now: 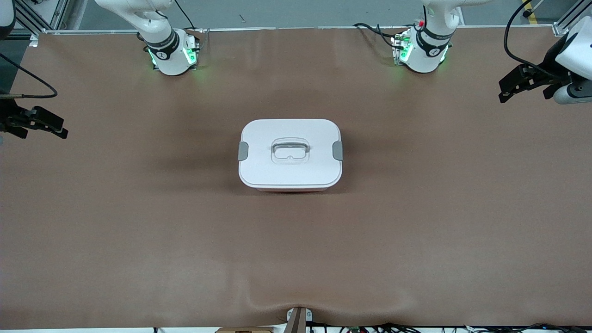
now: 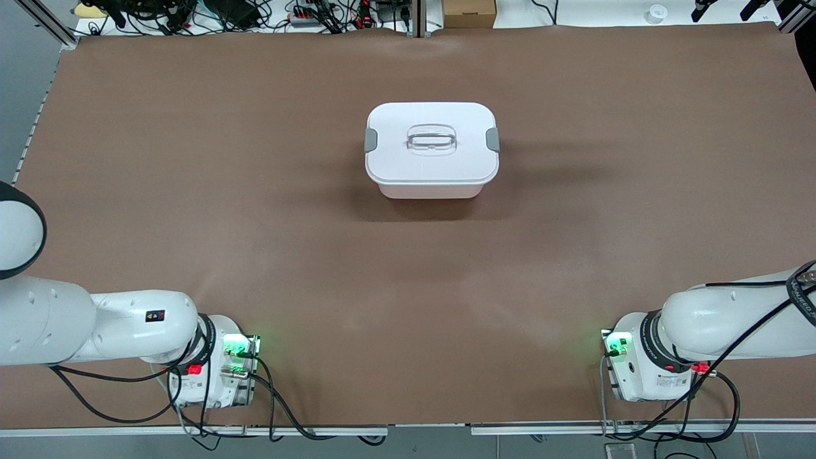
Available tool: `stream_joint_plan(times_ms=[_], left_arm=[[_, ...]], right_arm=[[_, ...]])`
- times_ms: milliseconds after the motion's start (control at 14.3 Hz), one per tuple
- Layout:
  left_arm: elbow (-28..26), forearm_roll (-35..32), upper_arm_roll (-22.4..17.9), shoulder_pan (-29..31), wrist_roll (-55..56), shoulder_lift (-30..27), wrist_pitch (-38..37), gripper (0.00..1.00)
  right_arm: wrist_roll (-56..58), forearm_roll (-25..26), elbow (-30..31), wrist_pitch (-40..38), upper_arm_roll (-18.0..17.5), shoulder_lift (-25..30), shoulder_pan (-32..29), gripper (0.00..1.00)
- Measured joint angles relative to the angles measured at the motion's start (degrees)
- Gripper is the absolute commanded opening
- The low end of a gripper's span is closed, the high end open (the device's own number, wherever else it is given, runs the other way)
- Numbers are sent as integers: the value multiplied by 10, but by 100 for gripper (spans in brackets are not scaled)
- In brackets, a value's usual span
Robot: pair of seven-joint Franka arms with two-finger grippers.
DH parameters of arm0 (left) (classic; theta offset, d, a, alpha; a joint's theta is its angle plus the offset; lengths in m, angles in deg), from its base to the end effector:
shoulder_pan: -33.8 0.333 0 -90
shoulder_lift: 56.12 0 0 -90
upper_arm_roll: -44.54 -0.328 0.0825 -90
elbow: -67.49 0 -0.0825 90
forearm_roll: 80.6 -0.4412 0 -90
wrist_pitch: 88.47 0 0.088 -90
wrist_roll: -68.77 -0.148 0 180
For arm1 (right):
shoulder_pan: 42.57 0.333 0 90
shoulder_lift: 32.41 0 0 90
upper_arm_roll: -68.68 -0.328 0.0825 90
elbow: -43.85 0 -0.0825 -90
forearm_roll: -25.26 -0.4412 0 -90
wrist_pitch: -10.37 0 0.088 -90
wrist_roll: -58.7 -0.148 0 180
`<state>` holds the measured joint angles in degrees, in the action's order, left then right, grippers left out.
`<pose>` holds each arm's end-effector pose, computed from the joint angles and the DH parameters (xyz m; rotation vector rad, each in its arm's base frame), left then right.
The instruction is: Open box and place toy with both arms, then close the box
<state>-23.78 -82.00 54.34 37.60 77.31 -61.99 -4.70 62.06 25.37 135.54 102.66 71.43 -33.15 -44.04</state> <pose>0.5627 -0.0601 0.6341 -3.0953 -0.0739 0.0378 0.6170 -0.0456 0.5754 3.1391 -0.0234 -0.0041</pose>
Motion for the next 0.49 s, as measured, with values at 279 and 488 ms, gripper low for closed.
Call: stream_joint_plan(times_ms=[279, 488], left_arm=[[3, 0, 0, 0, 0, 0, -17, 100], [3, 0, 0, 0, 0, 0, -18, 100]], right_arm=[[0, 0, 0, 0, -1, 0, 2, 100], [0, 0, 0, 0, 1, 0, 2, 100]])
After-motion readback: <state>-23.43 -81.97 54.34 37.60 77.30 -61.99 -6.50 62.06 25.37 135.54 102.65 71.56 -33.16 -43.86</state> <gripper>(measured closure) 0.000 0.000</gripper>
